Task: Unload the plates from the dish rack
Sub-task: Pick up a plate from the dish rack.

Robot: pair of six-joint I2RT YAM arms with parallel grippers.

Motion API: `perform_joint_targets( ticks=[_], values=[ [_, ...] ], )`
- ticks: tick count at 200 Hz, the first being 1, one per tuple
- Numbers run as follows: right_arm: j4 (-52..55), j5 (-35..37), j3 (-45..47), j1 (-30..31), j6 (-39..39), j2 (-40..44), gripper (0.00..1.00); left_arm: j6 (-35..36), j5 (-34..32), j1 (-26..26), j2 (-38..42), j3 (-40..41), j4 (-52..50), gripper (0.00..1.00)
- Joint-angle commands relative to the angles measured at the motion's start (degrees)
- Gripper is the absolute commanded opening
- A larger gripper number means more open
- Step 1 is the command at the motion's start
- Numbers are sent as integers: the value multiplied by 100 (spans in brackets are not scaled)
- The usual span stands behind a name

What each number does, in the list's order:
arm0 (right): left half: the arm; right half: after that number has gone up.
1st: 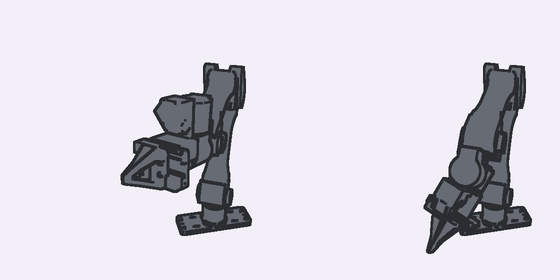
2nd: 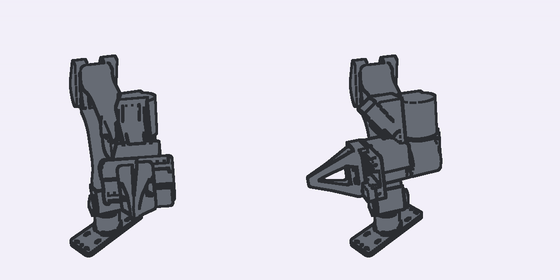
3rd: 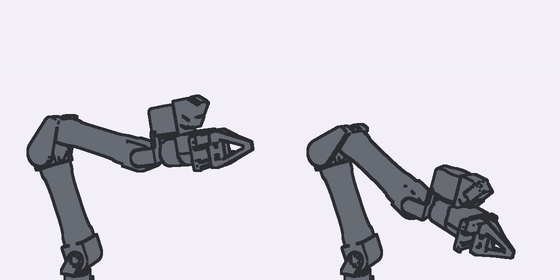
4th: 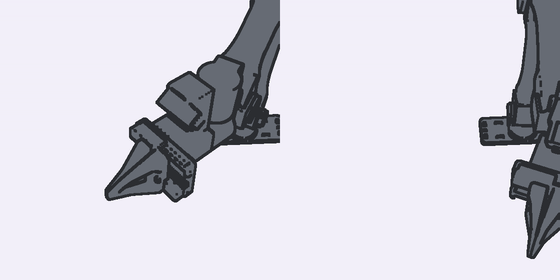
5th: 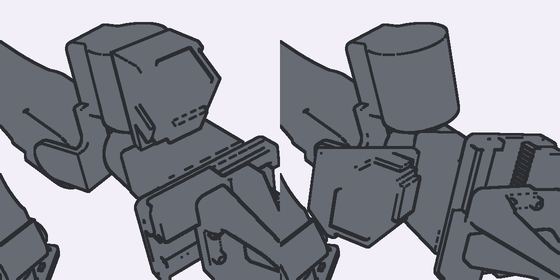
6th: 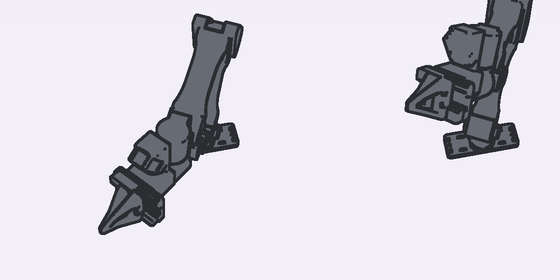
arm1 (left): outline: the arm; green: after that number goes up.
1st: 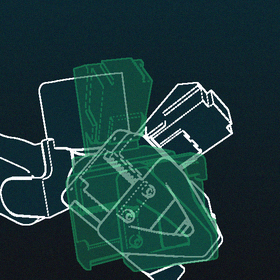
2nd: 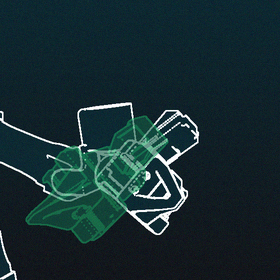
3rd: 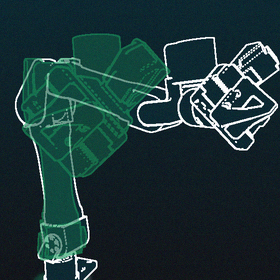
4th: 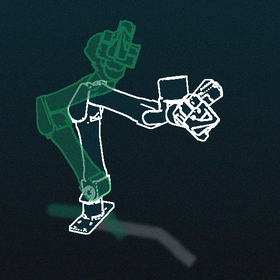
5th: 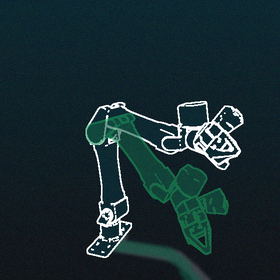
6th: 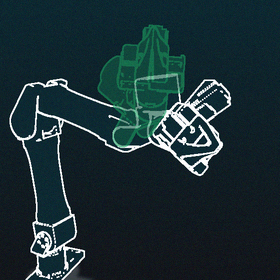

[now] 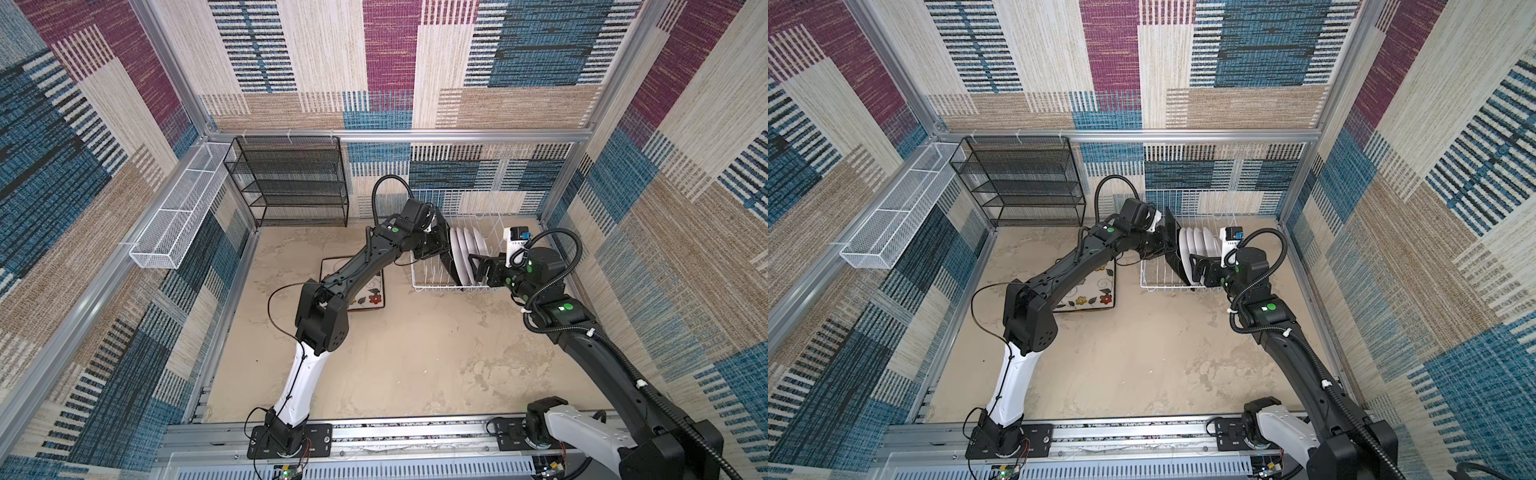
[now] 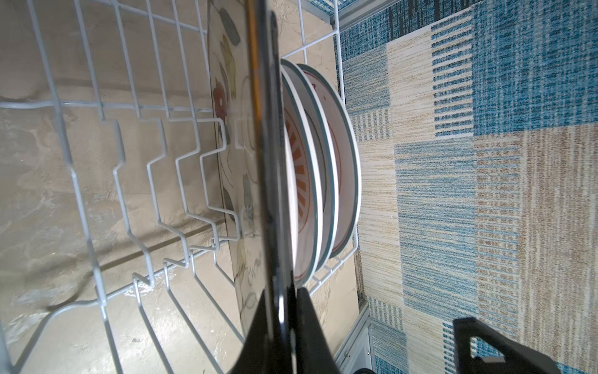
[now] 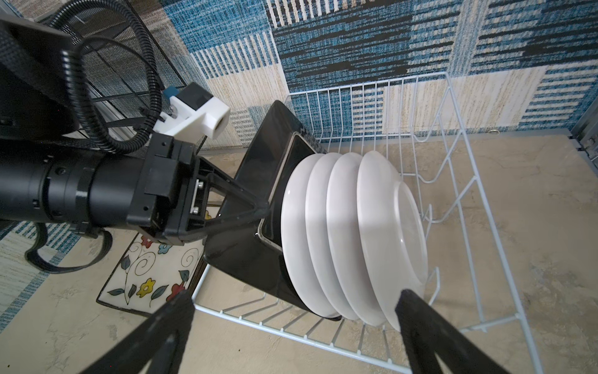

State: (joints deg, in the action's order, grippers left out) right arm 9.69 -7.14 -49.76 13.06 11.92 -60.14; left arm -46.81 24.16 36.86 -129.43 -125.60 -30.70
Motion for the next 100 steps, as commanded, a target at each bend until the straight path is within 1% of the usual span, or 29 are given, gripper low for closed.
perform_joint_targets(
  ticks=[1,100],
  values=[
    [-212,-31,-42,3,12,-7,100,151,70,-7,90,17,370,0],
    [-260,-51,-104,-2,21,-27,100,388,35,-22,614,131,355,0]
  ],
)
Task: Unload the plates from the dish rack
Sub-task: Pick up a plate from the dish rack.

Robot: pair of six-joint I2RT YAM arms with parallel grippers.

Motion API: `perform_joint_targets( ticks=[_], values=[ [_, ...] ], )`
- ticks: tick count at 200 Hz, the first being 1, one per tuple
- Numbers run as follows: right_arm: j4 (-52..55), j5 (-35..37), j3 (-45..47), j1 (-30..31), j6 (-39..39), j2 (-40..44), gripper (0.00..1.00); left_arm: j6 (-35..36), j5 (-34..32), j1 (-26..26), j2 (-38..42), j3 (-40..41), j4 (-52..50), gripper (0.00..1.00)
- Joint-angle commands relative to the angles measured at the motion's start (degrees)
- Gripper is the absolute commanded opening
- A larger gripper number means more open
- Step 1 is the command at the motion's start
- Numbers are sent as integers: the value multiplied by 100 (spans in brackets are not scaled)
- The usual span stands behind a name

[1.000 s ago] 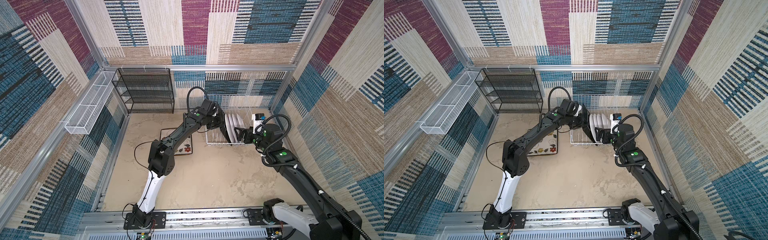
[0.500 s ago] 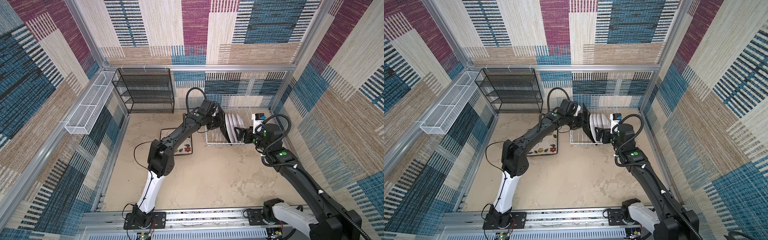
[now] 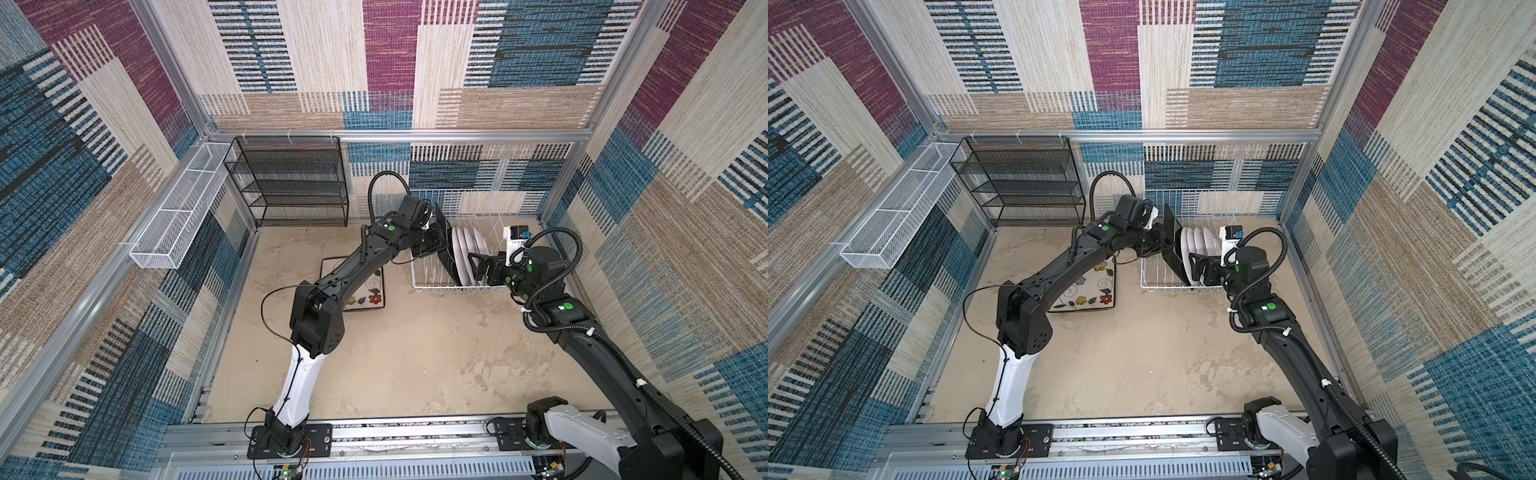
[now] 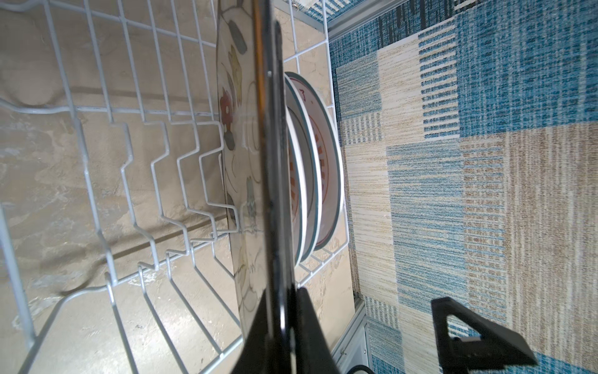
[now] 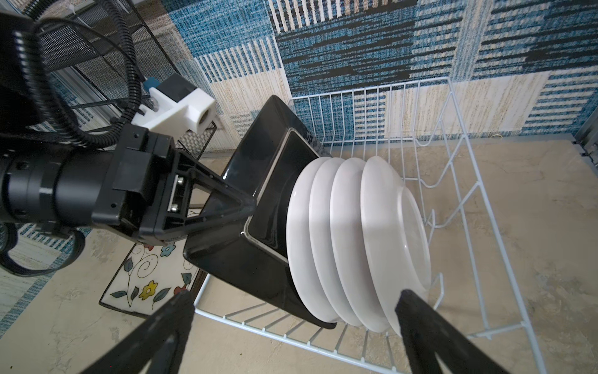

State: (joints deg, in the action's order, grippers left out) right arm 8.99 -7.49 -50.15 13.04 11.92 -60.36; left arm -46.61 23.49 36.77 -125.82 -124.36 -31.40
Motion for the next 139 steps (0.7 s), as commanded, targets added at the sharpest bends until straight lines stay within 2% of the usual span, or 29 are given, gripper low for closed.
perform_joint_targets(
  ticks=[1,139],
  values=[
    [-189,-16,-60,3,21,-4,100,379,103,-13,256,12,420,0],
    [-336,-87,-60,4,82,-21,100,799,-156,-82,898,275,248,0]
  ],
)
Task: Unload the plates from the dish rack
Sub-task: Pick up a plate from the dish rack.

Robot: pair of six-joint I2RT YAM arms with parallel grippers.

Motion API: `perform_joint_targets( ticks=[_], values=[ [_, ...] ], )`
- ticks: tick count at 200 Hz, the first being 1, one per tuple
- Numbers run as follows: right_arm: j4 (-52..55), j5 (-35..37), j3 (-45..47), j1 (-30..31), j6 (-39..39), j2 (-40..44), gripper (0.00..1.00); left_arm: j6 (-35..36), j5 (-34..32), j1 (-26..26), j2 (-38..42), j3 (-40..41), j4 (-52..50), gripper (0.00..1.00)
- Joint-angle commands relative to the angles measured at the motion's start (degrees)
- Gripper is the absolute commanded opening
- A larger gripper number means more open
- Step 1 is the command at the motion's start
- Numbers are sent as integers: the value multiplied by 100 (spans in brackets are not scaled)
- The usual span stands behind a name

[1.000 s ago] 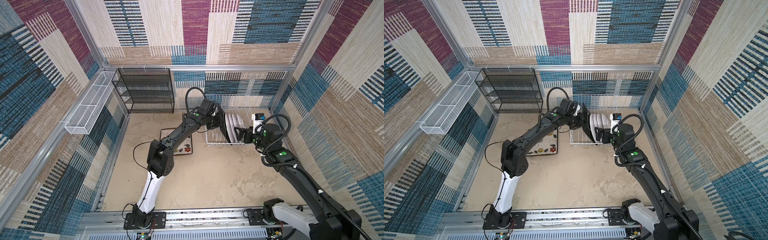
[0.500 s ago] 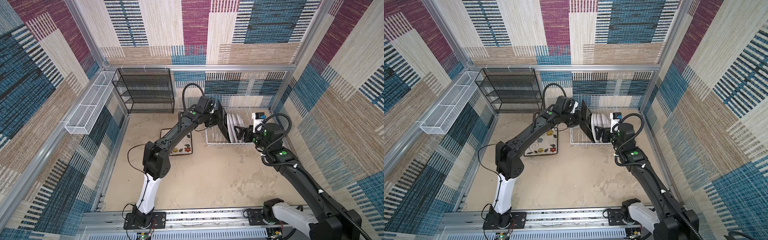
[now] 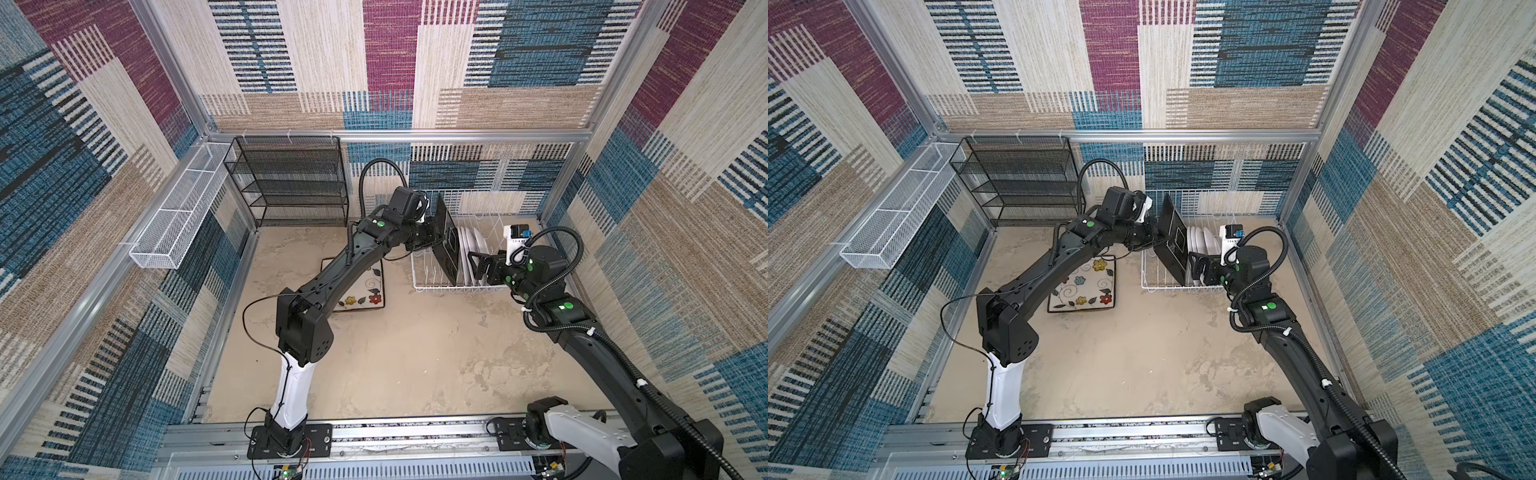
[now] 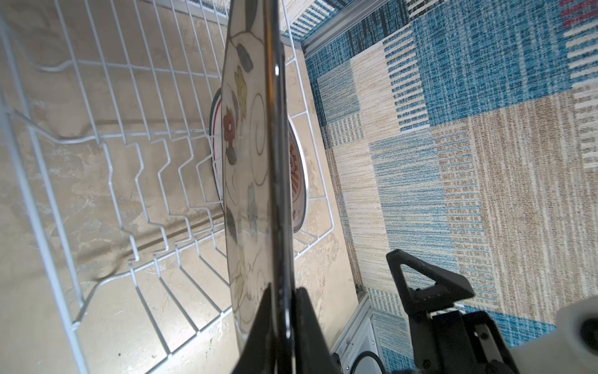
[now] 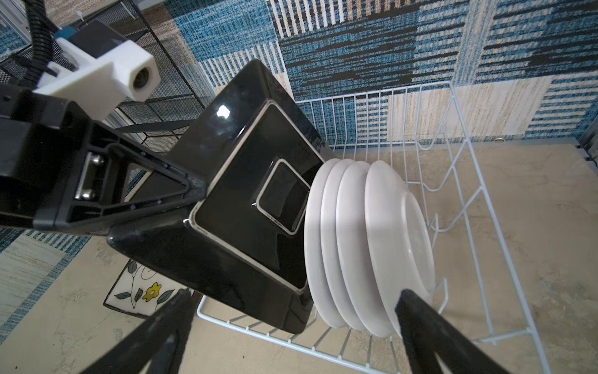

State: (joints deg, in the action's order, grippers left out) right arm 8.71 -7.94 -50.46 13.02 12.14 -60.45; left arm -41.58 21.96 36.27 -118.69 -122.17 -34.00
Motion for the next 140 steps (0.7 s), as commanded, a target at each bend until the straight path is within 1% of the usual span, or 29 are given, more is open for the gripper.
perform_joint_targets(
  ticks=[1,65,140],
  values=[
    [-308,-41,-32,7,60,-21,100,298,-5,-32,191,59,508,0],
    [-396,-115,-69,6,86,-90,100,347,-147,-95,483,385,663,0],
    [-431,-141,-70,8,97,-141,100,408,-98,-178,639,604,861,0]
  ],
)
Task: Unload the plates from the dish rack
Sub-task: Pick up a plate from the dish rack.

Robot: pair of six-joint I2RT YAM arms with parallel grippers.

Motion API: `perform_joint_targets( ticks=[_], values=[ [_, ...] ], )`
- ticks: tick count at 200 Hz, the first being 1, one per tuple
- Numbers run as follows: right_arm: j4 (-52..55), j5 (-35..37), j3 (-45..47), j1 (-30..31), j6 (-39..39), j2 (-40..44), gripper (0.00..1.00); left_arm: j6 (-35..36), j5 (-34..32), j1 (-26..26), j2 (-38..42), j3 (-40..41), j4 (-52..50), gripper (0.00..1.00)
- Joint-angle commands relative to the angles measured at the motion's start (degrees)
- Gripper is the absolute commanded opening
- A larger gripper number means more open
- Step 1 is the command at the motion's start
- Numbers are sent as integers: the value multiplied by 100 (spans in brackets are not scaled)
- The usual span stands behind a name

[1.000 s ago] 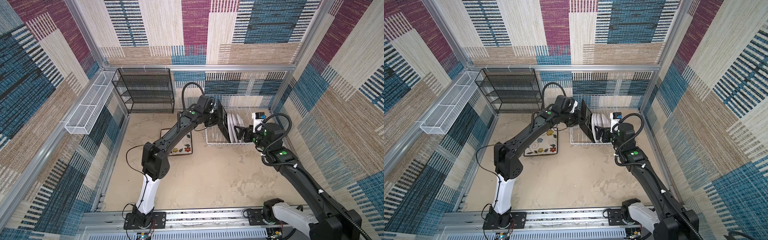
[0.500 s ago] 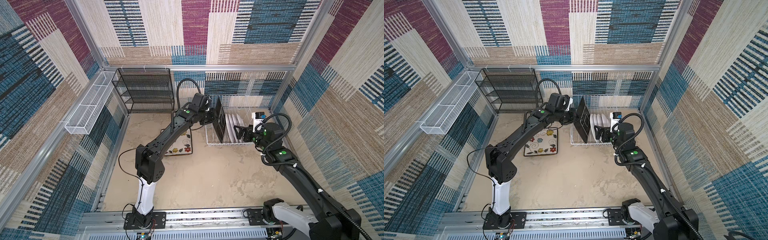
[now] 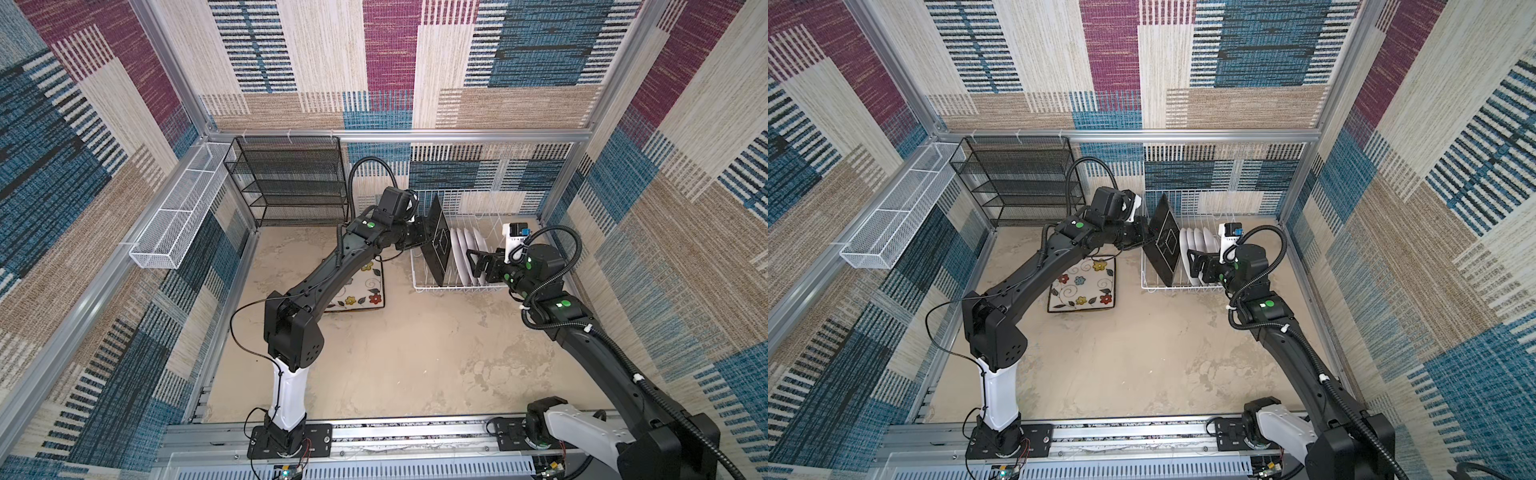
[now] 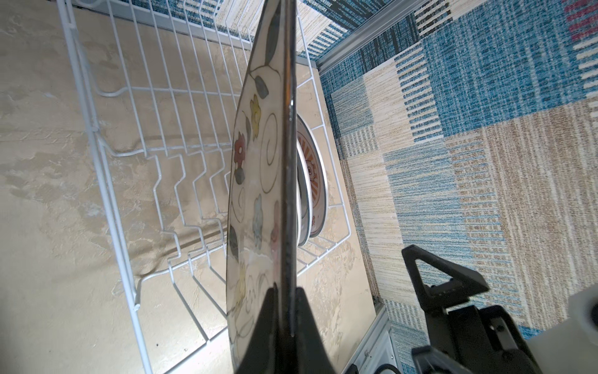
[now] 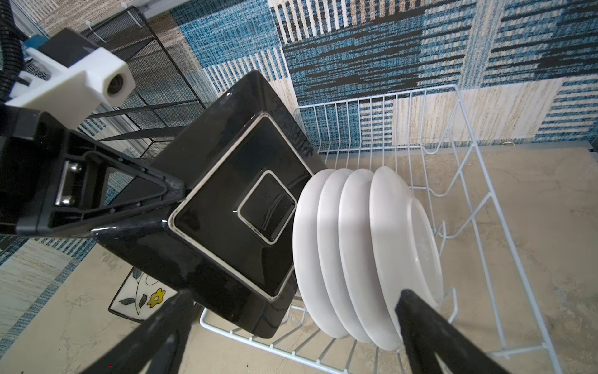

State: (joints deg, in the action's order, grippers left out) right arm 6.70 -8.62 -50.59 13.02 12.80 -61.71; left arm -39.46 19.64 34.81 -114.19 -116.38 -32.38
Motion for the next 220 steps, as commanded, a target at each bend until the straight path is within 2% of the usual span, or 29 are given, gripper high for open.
perform_joint_targets(
  ticks=[1,81,220],
  values=[
    [-230,-76,-56,4,35,-15,100,199,131,-33,188,26,707,0],
    [-257,-296,-193,0,158,-251,100,767,277,-163,458,52,900,0],
    [-195,-474,-377,-18,345,-507,100,1026,314,-404,442,-17,1000,0]
  ],
)
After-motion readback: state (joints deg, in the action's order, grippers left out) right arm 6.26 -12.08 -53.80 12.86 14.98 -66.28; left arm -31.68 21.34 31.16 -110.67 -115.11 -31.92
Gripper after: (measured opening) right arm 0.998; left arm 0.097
